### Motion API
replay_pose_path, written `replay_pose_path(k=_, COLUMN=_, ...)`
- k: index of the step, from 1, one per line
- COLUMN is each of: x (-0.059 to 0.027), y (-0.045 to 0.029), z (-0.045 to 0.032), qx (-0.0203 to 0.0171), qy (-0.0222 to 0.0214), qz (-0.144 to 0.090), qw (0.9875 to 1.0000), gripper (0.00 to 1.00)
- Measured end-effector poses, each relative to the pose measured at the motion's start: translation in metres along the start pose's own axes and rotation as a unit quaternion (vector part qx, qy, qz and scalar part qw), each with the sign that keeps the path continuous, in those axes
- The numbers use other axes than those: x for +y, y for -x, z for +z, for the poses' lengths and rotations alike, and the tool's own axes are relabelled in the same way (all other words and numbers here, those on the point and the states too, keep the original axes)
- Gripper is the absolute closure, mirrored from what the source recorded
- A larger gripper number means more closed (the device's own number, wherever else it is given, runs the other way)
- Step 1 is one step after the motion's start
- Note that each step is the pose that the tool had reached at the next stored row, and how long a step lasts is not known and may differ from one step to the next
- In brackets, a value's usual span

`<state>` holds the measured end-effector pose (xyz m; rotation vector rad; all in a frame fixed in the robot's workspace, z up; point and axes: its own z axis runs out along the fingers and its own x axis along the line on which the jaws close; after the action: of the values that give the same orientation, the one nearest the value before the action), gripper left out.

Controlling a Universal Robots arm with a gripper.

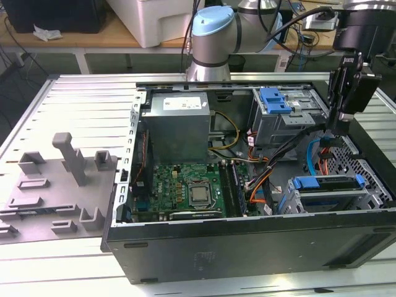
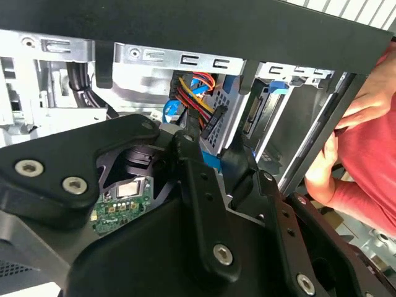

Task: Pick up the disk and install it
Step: 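Insert the first disk wire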

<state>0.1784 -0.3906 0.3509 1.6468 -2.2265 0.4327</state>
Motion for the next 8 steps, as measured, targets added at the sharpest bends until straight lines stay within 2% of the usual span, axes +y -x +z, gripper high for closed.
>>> replay_pose_path(k=5, x=-0.0008, y=0.0018, z=0.0031, qx=0.0099, qy=-0.0031, qz=0.0, qw=0.9999, gripper=0.58)
replay_pose_path(k=8, x=-0.0007, y=0.0026, z=0.0048, qx=0.0177, qy=-0.0055, qz=0.001, qw=0.9998, gripper=0.58)
